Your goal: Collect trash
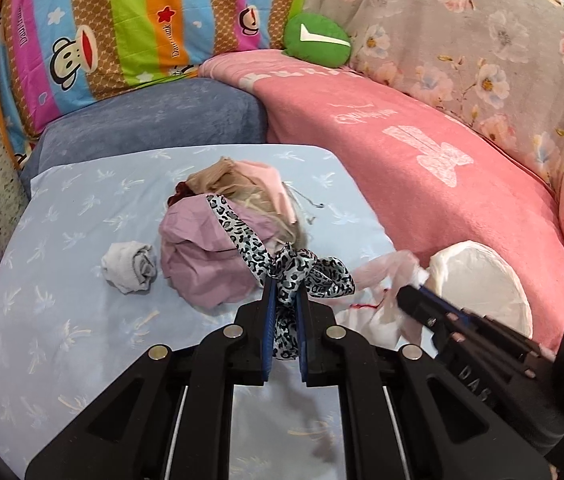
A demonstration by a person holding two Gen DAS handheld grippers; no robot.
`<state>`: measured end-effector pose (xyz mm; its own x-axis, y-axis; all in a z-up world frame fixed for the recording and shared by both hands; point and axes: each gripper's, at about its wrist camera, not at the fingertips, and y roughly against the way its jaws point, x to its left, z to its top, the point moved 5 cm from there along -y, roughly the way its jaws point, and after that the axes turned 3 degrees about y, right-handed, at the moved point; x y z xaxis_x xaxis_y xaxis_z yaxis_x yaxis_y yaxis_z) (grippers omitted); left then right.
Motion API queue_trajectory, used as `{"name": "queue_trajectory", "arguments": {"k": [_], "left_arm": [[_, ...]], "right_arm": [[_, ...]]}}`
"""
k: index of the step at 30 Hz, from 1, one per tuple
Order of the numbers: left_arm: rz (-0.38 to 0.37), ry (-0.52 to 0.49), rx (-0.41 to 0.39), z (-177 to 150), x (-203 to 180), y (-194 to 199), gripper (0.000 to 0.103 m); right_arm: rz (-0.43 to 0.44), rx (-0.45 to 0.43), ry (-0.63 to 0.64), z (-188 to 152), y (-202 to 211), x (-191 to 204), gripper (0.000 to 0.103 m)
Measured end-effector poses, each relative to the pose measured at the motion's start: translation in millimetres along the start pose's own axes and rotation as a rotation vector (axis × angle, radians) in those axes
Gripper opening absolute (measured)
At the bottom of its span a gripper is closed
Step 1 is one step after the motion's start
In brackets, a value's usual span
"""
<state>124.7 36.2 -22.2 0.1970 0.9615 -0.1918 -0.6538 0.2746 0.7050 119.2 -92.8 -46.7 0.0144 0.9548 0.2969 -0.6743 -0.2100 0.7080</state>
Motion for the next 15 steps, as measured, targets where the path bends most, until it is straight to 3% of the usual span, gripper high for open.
{"name": "queue_trajectory", "arguments": {"k": [9, 15], "left_arm": [[-0.006, -0.018, 0.054, -22.6, -17.8, -9.6, 0.010], [-0.015, -0.039, 0.072, -31.0, -31.6, -14.2, 0.010]], "right_arm": [[-0.051, 0.066, -0.056, -48.7, -0.3, -37.6, 0.011], [-0.065, 0.060, -0.081, -54.1, 3.4, -50.5, 0.020]]}}
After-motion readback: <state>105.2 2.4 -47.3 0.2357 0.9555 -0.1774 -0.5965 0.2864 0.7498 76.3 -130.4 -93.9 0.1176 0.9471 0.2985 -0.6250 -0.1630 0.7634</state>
